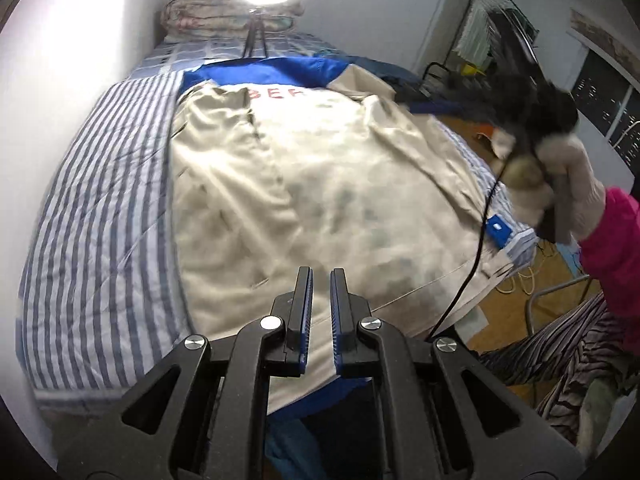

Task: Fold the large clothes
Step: 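Move the right gripper to the jacket's opposite side edge and grasp it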

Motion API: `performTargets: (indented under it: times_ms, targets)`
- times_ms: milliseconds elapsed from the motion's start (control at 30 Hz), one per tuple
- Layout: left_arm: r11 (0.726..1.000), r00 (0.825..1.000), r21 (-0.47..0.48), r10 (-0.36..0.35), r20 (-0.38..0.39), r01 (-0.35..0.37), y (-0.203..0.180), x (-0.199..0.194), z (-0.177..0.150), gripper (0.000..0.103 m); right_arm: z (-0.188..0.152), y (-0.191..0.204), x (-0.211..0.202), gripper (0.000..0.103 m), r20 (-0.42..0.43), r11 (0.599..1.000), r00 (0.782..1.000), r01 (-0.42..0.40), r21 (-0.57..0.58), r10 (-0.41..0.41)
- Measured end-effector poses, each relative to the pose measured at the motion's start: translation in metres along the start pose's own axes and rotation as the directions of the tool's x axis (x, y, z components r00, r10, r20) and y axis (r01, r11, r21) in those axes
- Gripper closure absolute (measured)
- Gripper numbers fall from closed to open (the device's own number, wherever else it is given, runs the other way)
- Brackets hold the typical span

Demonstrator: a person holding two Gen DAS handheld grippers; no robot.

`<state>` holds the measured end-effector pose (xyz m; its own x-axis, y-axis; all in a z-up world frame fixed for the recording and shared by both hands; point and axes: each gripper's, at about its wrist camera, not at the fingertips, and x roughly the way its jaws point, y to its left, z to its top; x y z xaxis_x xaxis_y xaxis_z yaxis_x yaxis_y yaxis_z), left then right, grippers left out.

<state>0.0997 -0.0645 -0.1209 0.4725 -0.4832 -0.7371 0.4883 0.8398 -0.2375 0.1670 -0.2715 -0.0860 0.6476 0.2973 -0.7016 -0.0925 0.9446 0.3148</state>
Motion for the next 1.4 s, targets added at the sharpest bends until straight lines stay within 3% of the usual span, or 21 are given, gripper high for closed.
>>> performTargets:
  times_ms: [100, 367, 533, 733, 933, 1000, 1067, 1100, 1167, 1267, 1400]
  targets:
    - [0.999, 0.999, 0.011, -0.038, -0.007, 0.038, -0.008, 0.001, 0.013, 0.072, -0.011, -0.029, -0.03, 0.062, 0.002, 0.998, 0.998, 0.063, 0.013, -0.063]
    - [0.99, 0.993, 0.083, -0.111, -0.033, 0.113, -0.048, 0.019, 0.047, 0.072, -0.048, -0.126, -0.086, 0.053, 0.002, 0.955, 0.965, 0.26, 0.14, -0.263]
    - [0.986, 0.99, 0.1, -0.124, -0.064, 0.13, -0.064, 0.037, 0.061, 0.072, -0.067, -0.188, -0.089, 0.051, -0.039, 0.911, 0.942, 0.332, 0.244, -0.333]
    - [0.986, 0.982, 0.049, -0.15, -0.114, 0.157, -0.067, 0.064, 0.064, 0.072, -0.09, -0.243, -0.068, 0.051, -0.117, 0.879, 0.948, 0.317, 0.357, -0.295]
    - [0.988, 0.98, 0.043, -0.14, -0.144, 0.148, -0.068, 0.08, 0.061, 0.072, -0.097, -0.257, -0.04, 0.051, -0.161, 0.871, 0.948, 0.316, 0.376, -0.275]
    - [0.989, 0.981, 0.045, -0.13, -0.144, 0.138, -0.067, 0.082, 0.061, 0.072, -0.097, -0.257, -0.033, 0.064, -0.176, 0.878, 0.949, 0.309, 0.365, -0.261]
    - [0.991, 0.983, 0.052, -0.116, -0.14, 0.125, -0.066, 0.082, 0.061, 0.072, -0.095, -0.253, -0.023, 0.092, -0.207, 0.89, 0.945, 0.312, 0.333, -0.254]
    - [0.991, 0.984, 0.055, -0.112, -0.138, 0.12, -0.066, 0.083, 0.061, 0.072, -0.094, -0.25, -0.02, 0.097, -0.216, 0.891, 0.939, 0.326, 0.317, -0.267]
    - [0.991, 0.985, 0.052, -0.113, -0.133, 0.121, -0.066, 0.081, 0.061, 0.072, -0.09, -0.243, -0.022, 0.103, -0.209, 0.896, 0.935, 0.338, 0.288, -0.286]
    - [0.991, 0.986, 0.052, -0.113, -0.125, 0.121, -0.064, 0.078, 0.061, 0.072, -0.078, -0.227, -0.038, 0.103, -0.155, 0.898, 0.934, 0.352, 0.264, -0.321]
    - [0.992, 0.986, 0.044, -0.112, -0.12, 0.118, -0.06, 0.075, 0.06, 0.072, -0.053, -0.196, -0.065, 0.103, -0.067, 0.896, 0.914, 0.405, 0.184, -0.4]
